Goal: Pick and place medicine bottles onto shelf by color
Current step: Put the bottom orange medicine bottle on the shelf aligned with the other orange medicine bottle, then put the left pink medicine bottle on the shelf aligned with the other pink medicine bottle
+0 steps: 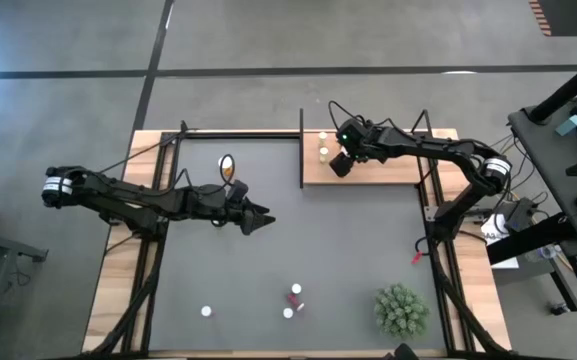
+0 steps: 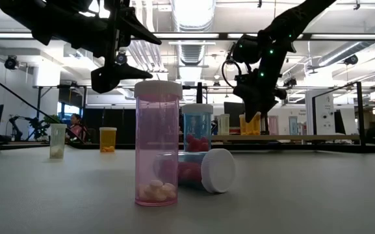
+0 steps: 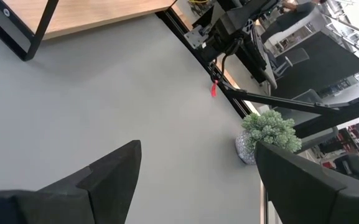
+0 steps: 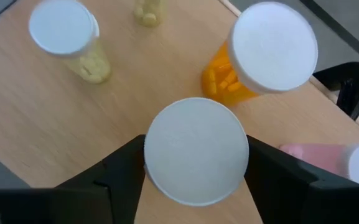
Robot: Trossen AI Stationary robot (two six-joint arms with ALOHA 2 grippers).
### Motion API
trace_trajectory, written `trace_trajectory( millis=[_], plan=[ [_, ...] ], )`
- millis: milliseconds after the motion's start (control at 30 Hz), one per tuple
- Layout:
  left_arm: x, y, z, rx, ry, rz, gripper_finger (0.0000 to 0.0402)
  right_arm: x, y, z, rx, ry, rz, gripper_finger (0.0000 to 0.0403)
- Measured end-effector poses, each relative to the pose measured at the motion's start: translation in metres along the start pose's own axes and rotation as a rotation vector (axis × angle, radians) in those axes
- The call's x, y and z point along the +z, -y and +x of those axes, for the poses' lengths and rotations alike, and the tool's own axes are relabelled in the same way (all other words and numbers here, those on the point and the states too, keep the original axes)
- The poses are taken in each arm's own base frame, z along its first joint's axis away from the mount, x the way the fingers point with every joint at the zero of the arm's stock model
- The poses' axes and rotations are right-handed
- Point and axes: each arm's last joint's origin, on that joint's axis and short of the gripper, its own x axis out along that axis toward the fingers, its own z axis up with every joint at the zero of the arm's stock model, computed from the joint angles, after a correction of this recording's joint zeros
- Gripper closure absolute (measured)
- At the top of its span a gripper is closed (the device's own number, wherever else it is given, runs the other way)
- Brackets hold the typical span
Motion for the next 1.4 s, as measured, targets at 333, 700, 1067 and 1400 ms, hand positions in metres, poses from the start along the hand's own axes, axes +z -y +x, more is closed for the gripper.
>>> trace_trajectory(
  millis=[333, 700, 1067, 1400],
  plan=[
    [0.000, 0.000, 0.000, 0.005, 0.006, -0.001, 0.0104, 0.000, 0.001, -0.003, 0.001, 0.005, -0.018, 0.0109],
    [0.001, 0.000, 0.000, 0.014, 0.017, 0.000, 0.0104, 0.016, 0.012, -0.069, 0.063, 0.119, 0.013, 0.0099],
    [-0.001, 0.008, -0.001, -0.169, -0.138, 0.007, 0.0104, 0.022, 0.007, -0.146, 0.348, 0.282, -0.024, 0.0110],
    [0.011, 0.047, -0.013, -0.638, -0.054, 0.124, 0.0104, 0.014, -0.019, -0.169, 0.436, 0.319, -0.103, 0.0118]
  ],
)
